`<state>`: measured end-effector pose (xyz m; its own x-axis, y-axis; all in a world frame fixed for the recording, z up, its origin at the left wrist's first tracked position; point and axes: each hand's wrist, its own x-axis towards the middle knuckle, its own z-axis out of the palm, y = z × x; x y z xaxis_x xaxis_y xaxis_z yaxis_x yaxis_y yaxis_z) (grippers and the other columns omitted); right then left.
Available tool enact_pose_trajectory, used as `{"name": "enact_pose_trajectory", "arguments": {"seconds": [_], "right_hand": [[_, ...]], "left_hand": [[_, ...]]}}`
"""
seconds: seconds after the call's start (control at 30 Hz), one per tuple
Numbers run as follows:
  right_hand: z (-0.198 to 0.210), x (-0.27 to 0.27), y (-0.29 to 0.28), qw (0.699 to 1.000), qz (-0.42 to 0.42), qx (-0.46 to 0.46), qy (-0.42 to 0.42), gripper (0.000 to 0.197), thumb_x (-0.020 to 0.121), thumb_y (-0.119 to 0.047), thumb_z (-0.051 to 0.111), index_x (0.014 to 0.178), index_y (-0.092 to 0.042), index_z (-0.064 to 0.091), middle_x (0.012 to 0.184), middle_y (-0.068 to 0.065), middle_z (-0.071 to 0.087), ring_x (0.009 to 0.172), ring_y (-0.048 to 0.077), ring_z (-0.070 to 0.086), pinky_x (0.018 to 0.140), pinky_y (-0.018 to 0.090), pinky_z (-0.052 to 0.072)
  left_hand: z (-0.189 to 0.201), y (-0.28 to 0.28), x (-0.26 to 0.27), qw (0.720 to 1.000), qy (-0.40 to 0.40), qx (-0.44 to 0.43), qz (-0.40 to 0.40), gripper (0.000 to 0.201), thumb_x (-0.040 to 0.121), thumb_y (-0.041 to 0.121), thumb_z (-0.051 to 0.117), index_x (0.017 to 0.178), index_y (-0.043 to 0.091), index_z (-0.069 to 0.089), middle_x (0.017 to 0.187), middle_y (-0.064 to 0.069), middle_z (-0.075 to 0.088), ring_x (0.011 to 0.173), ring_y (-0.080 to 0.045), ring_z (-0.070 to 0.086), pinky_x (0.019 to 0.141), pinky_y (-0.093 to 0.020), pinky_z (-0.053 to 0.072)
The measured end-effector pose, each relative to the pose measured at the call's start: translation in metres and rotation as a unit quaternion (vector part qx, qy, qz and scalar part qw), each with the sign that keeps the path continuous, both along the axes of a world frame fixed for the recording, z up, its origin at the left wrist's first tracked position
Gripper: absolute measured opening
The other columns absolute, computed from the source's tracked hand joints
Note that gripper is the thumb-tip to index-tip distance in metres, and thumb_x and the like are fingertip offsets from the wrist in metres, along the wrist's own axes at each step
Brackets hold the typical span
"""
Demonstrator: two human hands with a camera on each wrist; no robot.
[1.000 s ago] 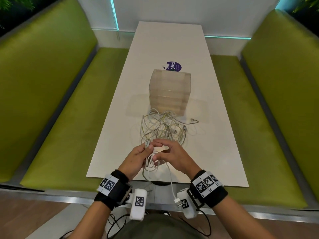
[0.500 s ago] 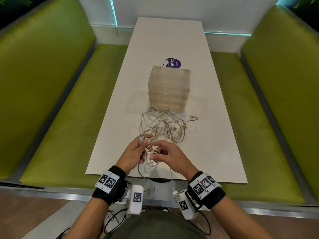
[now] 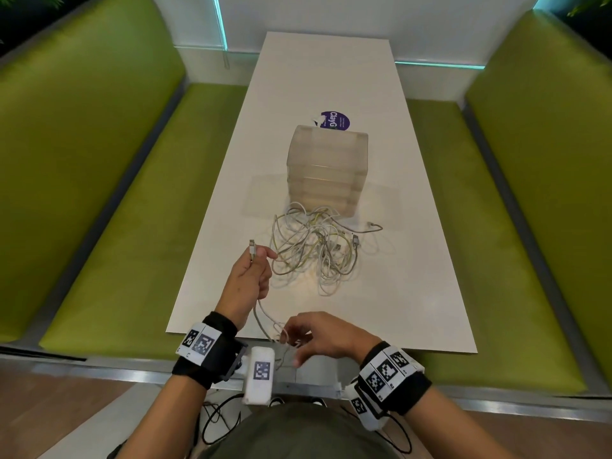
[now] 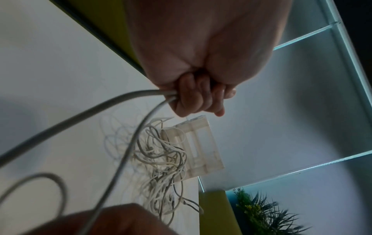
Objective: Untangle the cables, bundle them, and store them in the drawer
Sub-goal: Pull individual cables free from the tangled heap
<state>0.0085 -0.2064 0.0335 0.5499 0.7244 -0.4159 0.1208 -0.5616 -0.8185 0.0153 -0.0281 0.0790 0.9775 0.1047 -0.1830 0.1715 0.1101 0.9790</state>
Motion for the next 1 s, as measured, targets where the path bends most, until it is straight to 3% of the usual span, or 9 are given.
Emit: {"name": "enact_pose_trajectory", "arguments": {"seconds": [0.1,0.17,0.2,0.3,0.4,0.5,0.67,0.8,1.0], "right_hand": [[0.002,-0.002,-0.003,0.995,-0.048,0.035,0.081,0.05,0.074,-0.024,0.079,0.118,-0.02,0.056,0.103,-0.002,0.06,0.09,0.014,0.062,0.084,0.028,0.054],[0.009,-0.002,-0.004,0.977,-0.151,0.083,0.123,0.038,0.082,-0.023,0.072,0.115,-0.019,0.055,0.099,0.004,0.058,0.078,0.02,0.065,0.067,0.033,0.058],[0.01,0.001,-0.005,0.979,-0.17,0.074,0.086,0.032,0.085,-0.026,0.069,0.114,-0.019,0.057,0.097,0.004,0.056,0.074,0.018,0.063,0.061,0.032,0.055],[0.007,0.012,-0.011,0.996,-0.082,-0.008,-0.04,0.028,0.09,-0.037,0.061,0.109,-0.018,0.069,0.097,-0.001,0.052,0.083,0.008,0.052,0.081,0.026,0.044],[0.008,0.013,-0.012,0.999,0.016,-0.03,-0.002,0.03,0.093,-0.042,0.054,0.097,-0.019,0.073,0.094,-0.007,0.055,0.088,0.011,0.055,0.084,0.025,0.044],[0.007,0.026,-0.016,0.99,-0.143,0.004,0.013,0.03,0.096,-0.036,0.05,0.093,-0.013,0.068,0.083,-0.008,0.06,0.069,0.012,0.057,0.06,0.015,0.043],[-0.012,0.078,-0.043,0.87,-0.464,-0.056,-0.157,0.016,0.093,-0.024,0.058,0.096,-0.008,0.058,0.098,0.011,0.065,0.088,0.025,0.06,0.072,0.031,0.045],[-0.032,0.108,-0.059,0.862,-0.487,-0.128,-0.058,0.029,0.085,-0.024,0.067,0.103,-0.002,0.061,0.101,0.02,0.068,0.089,0.031,0.063,0.077,0.038,0.051],[-0.019,0.097,-0.063,0.841,-0.537,0.022,-0.064,0.01,0.081,-0.013,0.07,0.085,-0.012,0.061,0.083,0.009,0.066,0.08,0.027,0.063,0.075,0.039,0.052]], "left_hand": [[0.003,-0.003,0.0,1.0,0.007,-0.019,0.001,0.029,0.103,0.029,0.033,0.097,0.009,0.053,0.056,0.008,0.028,0.047,-0.007,0.018,0.043,-0.019,0.018],[0.005,-0.003,0.0,0.999,0.014,-0.041,0.004,0.028,0.103,0.03,0.033,0.099,0.01,0.052,0.055,0.008,0.028,0.046,-0.006,0.019,0.043,-0.019,0.018],[0.007,-0.003,0.0,0.999,0.017,-0.052,0.003,0.027,0.102,0.03,0.033,0.1,0.01,0.052,0.055,0.008,0.028,0.046,-0.006,0.019,0.043,-0.019,0.017],[0.011,-0.003,0.001,0.997,0.033,-0.074,-0.006,0.021,0.102,0.028,0.037,0.102,0.011,0.049,0.058,0.008,0.028,0.048,-0.006,0.019,0.045,-0.021,0.016],[0.011,-0.003,0.003,0.99,0.056,-0.129,-0.012,0.015,0.101,0.02,0.04,0.101,0.009,0.05,0.06,0.005,0.03,0.048,-0.007,0.021,0.048,-0.023,0.015],[0.007,-0.002,0.003,0.986,0.056,-0.151,-0.028,0.02,0.102,0.016,0.036,0.096,0.007,0.053,0.061,0.004,0.037,0.05,-0.008,0.026,0.048,-0.021,0.021],[0.003,-0.003,0.002,0.99,0.044,-0.119,-0.064,0.022,0.102,0.015,0.035,0.088,0.009,0.051,0.065,0.004,0.048,0.054,-0.007,0.034,0.053,-0.018,0.03],[0.001,-0.005,0.002,0.991,0.03,-0.113,-0.071,0.022,0.102,0.015,0.035,0.089,0.007,0.052,0.067,0.002,0.053,0.055,-0.009,0.039,0.053,-0.019,0.033],[-0.002,-0.006,0.007,0.991,0.019,-0.127,-0.046,0.023,0.101,0.011,0.036,0.09,0.003,0.055,0.073,-0.005,0.067,0.064,-0.015,0.061,0.061,-0.023,0.052]]}}
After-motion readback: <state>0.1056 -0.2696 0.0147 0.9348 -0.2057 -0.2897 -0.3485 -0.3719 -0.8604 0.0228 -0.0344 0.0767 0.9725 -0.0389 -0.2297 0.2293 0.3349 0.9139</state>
